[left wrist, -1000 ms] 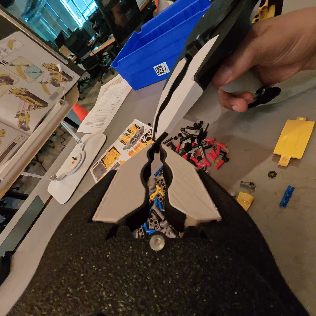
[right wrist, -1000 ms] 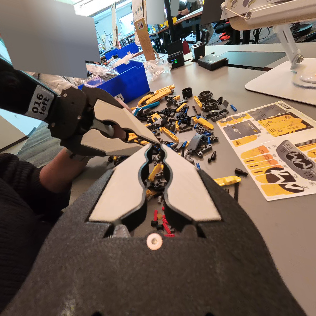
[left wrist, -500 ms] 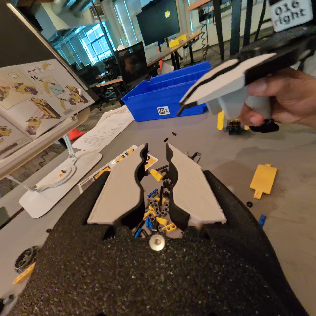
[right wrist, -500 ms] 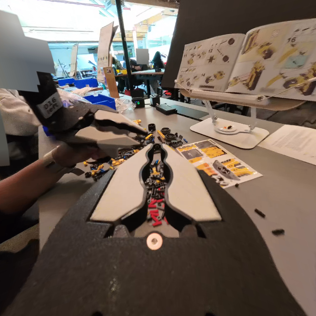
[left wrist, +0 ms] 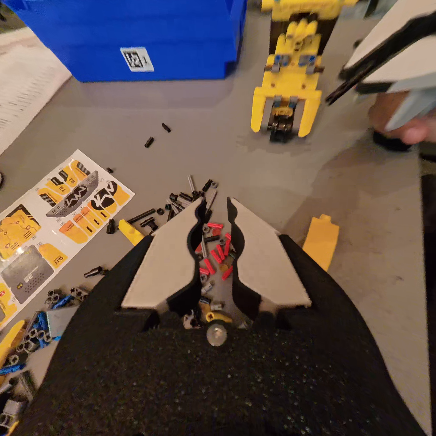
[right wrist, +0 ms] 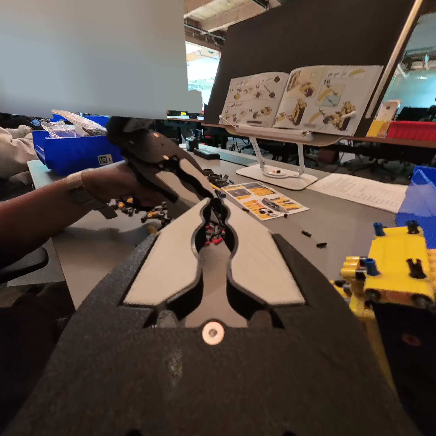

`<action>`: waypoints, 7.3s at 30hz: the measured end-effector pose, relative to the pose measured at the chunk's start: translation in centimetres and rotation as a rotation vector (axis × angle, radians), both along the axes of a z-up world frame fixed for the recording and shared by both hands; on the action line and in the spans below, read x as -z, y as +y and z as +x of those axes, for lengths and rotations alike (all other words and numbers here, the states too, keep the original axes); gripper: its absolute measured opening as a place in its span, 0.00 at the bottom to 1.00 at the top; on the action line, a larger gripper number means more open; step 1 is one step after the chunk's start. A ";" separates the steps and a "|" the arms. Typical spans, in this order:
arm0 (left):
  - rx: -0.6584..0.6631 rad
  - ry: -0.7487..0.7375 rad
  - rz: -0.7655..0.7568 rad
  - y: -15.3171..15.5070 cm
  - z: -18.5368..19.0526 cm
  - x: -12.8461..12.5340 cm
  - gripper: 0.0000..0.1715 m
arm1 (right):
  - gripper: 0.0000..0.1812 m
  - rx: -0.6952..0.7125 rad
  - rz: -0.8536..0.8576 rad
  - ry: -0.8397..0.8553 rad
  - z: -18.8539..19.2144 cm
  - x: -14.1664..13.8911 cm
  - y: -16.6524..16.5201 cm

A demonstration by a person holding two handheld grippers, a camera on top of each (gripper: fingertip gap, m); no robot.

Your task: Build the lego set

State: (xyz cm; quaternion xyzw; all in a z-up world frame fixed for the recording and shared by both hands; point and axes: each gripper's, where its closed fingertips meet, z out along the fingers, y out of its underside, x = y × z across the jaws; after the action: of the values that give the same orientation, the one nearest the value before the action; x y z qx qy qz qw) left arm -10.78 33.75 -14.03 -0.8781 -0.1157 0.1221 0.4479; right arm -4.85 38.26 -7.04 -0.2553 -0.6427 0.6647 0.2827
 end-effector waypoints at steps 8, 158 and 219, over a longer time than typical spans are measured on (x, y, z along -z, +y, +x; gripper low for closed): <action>0.084 -0.095 -0.211 2.4 -0.5 2.9 0.03 | 0.03 -0.102 -0.133 0.045 0.6 -1.4 0.6; 0.219 -0.039 0.082 -4.5 9.7 1.0 0.12 | 0.03 -0.362 -0.013 0.069 4.4 -0.4 -2.4; 0.228 -0.193 0.020 -4.3 9.4 2.5 0.12 | 0.03 -0.364 -0.001 0.019 3.8 0.1 -2.6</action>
State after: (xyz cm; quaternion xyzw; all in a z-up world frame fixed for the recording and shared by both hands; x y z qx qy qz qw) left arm -1.39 29.49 -16.56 -0.8888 -0.0588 -0.0159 0.4543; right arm -1.05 35.64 -7.10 -0.1286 -0.6751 0.7077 0.1635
